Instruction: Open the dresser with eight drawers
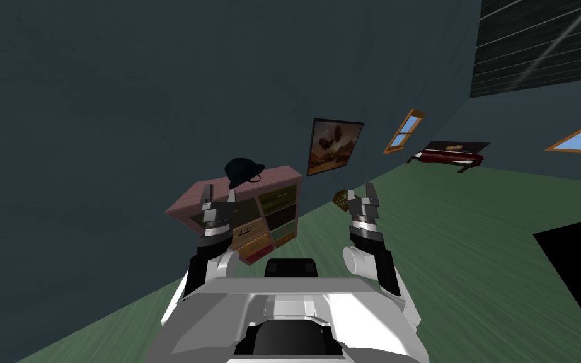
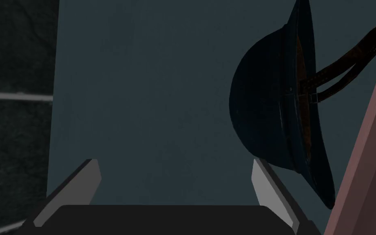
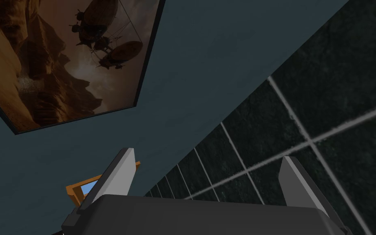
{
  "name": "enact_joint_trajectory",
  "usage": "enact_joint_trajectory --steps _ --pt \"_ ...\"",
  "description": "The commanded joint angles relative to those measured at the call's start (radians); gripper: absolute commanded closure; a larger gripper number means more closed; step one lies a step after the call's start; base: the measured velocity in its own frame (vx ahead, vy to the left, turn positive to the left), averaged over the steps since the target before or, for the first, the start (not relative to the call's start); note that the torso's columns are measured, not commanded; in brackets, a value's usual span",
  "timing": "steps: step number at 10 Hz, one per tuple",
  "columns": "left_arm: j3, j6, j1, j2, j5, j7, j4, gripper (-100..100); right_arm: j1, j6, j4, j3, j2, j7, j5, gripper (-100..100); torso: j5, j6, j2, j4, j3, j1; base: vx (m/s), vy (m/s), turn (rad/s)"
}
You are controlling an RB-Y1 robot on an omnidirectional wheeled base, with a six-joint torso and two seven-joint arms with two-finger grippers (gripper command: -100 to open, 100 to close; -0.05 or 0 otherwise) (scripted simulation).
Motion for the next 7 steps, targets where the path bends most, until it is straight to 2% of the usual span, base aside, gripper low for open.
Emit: enact_joint_trajectory --steps 1,7 --pt "0.000 0.000 0.000 0.000 0.000 0.000 0.000 0 0.000 0.000 0.000 0.000 0.000 0.000 0.000 0 0.000 0.000 0.040 0.041 -0.082 0.000 0.000 0.000 0.000" --pt "0.000 0.000 0.000 0.000 0.000 0.000 0.000 0 0.000 0.000 0.000 0.000 0.000 0.000 0.000 0 0.000 0.000 0.470 0.470 -0.939 0.000 0.000 0.000 0.000"
